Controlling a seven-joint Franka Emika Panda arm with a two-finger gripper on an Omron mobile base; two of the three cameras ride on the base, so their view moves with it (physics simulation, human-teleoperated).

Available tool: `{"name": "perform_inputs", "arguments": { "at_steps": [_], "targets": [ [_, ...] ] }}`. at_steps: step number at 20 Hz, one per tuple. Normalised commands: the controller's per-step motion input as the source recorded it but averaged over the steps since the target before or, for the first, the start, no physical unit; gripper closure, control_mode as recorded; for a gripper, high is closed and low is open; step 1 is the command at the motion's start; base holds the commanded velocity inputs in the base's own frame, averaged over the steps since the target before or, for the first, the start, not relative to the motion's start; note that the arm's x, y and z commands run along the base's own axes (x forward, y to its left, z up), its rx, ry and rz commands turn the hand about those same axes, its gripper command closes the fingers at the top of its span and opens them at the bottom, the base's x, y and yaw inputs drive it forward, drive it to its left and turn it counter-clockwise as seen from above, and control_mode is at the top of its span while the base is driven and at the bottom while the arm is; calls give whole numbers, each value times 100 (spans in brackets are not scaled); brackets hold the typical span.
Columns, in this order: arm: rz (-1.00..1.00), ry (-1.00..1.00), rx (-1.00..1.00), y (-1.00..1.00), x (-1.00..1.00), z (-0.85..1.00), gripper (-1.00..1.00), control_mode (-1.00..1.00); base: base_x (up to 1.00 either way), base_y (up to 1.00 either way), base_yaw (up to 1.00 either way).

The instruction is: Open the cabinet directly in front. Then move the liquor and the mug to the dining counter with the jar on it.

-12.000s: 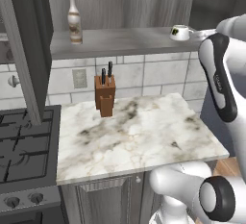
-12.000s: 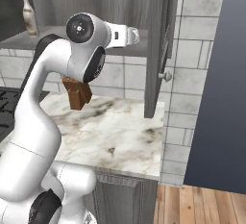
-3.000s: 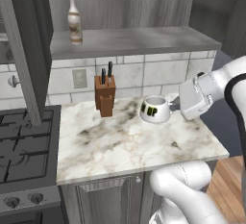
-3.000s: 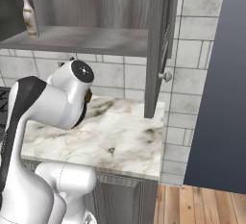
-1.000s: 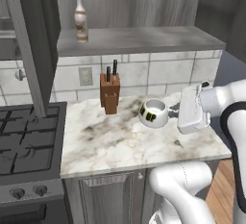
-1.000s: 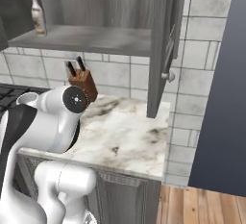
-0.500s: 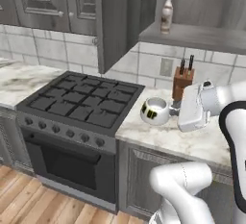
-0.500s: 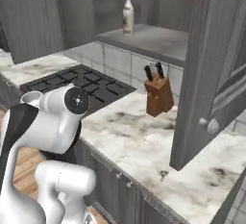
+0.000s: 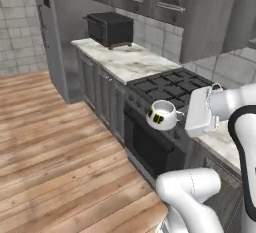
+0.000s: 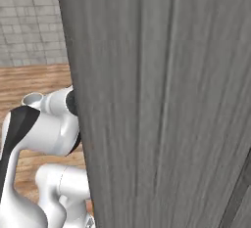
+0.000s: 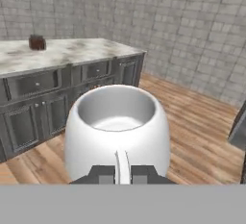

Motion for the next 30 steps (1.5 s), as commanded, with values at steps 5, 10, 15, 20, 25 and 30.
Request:
{"name": "perform_inputs", "arguments": {
  "at_steps": [5,10,15,20,25,30],
  "targets": [
    [0,0,0,0,0,0,100,100,0,1,97],
    [0,0,0,0,0,0,100,100,0,0,94],
    [0,0,0,0,0,0,100,100,8,5,84],
    [0,0,0,0,0,0,100,100,39,0,77],
    [0,0,0,0,0,0,100,100,83,-5,50],
    [0,0,0,0,0,0,100,100,100,-34,16]
  ]
}}
